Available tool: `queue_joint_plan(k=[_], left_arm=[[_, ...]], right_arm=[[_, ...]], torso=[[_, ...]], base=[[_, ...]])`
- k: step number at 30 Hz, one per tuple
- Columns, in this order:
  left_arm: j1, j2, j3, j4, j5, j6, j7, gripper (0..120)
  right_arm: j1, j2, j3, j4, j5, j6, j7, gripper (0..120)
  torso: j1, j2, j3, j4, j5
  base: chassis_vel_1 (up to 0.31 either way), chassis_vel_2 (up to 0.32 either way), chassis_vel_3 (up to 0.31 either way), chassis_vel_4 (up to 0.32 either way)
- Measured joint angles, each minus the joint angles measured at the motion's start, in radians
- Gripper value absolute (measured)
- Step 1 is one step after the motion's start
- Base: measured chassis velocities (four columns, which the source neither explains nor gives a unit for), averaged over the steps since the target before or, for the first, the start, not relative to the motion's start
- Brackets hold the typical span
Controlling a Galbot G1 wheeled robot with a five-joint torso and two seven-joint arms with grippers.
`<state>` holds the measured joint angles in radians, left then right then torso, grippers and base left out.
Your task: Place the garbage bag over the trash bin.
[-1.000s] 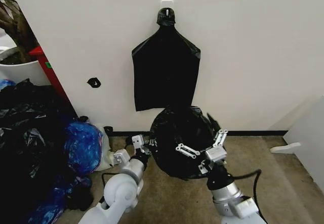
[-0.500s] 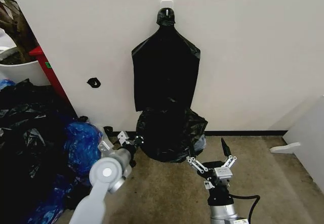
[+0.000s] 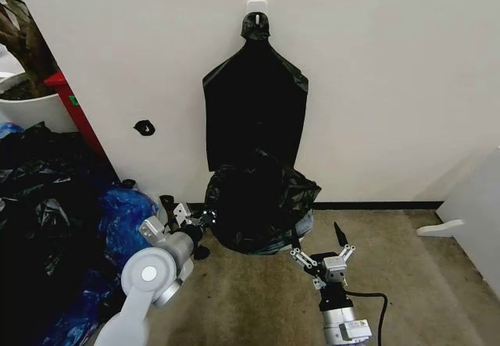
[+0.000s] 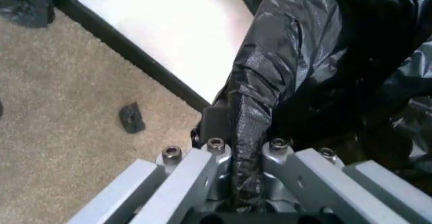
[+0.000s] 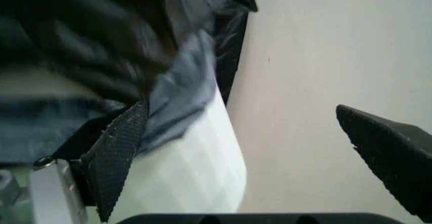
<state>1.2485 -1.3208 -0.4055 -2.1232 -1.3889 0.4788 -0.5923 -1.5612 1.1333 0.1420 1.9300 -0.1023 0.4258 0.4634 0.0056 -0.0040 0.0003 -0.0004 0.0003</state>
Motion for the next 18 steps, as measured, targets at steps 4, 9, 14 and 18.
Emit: queue_joint_plan(k=[4,9,14,18], left_arm=[[0.003,0.003,-0.001,-0.017,-0.008,0.012,0.001,1],[0.005,0.002,-0.001,-0.027,-0.013,0.022,0.001,1],[0.008,0.002,0.0,-0.031,-0.014,0.026,0.003,1],[0.007,0.003,0.005,-0.027,-0.008,0.024,0.011,1]], right_arm=[[0.015,-0.003,0.048,-0.06,-0.043,0.056,-0.045,100],[0.038,0.003,0.092,-0.11,-0.061,0.094,-0.075,100],[0.06,0.004,0.177,-0.181,-0.099,0.218,-0.208,100],[0.064,-0.02,0.242,-0.22,0.121,0.39,-0.564,100]], torso=[[0.0,0.0,0.0,0.0,0.0],[0.0,0.0,0.0,0.0,0.0],[0.0,0.0,0.0,0.0001,0.0001],[0.0,0.0,0.0,0.0,0.0001]], base=[[0.0,0.0,0.0,0.0],[0.0,0.0,0.0,0.0],[0.0,0.0,0.0,0.0],[0.0,0.0,0.0,0.0]])
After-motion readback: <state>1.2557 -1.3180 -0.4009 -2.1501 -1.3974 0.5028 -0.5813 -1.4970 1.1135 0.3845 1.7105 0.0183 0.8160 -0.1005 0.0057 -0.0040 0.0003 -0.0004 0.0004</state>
